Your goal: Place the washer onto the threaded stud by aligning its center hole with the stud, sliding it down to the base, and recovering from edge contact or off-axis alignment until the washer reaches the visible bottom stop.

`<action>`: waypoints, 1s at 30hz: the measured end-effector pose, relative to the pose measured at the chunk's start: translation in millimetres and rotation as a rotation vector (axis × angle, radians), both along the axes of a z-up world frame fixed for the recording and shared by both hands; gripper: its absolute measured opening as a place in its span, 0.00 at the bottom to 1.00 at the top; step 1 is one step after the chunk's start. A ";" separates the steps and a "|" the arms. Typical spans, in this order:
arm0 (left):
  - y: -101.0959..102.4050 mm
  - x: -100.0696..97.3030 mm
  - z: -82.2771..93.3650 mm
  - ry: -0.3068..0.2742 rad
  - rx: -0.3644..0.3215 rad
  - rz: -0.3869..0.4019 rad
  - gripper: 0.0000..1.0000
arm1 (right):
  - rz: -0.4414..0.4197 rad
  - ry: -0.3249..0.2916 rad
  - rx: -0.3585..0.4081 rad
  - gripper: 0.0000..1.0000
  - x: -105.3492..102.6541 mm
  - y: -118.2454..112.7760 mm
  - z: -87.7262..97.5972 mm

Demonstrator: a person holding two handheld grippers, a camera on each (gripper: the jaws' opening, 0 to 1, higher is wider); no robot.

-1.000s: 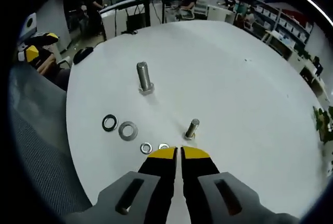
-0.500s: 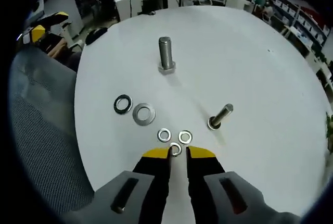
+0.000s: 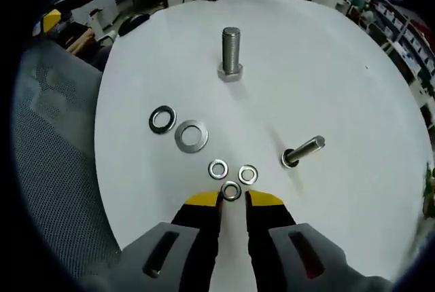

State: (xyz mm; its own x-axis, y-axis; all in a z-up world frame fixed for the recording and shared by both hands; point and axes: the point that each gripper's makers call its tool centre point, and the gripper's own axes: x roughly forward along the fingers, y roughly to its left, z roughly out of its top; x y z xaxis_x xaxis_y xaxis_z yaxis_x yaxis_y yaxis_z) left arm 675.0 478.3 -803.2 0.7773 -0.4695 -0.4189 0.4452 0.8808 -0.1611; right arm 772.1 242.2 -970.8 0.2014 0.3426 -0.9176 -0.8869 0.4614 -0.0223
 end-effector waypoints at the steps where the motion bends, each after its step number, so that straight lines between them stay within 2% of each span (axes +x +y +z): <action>1: 0.1 0.1 0.0 0.000 0.000 0.000 0.38 | 0.001 0.001 0.001 0.16 -0.2 0.7 0.1; 6: 0.3 0.2 -0.3 0.000 0.001 0.001 0.38 | 0.031 -0.007 -0.041 0.17 -1.8 0.2 -2.3; 12: -0.6 0.7 3.1 -0.011 -0.016 0.002 0.38 | 0.033 -0.001 -0.021 0.16 -2.4 4.5 -2.2; 16: -0.6 -0.3 -0.9 0.003 0.000 -0.003 0.37 | 0.034 0.005 -0.017 0.14 -1.8 5.5 -2.0; 20: -0.5 -0.2 0.4 0.001 -0.005 -0.001 0.37 | 0.024 0.028 -0.016 0.14 -2.8 5.2 -0.7; 30: -1.2 -0.7 -2.4 0.014 0.004 -0.008 0.37 | 0.027 -0.023 -0.001 0.13 12.5 2.5 25.7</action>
State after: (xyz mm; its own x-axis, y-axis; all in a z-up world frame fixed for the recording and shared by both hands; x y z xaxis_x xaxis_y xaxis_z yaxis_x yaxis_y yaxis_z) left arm 674.2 477.1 -805.6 0.7678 -0.4737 -0.4314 0.4499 0.8780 -0.1634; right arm 784.6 244.8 -945.1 0.2127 0.3477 -0.9132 -0.8985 0.4369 -0.0429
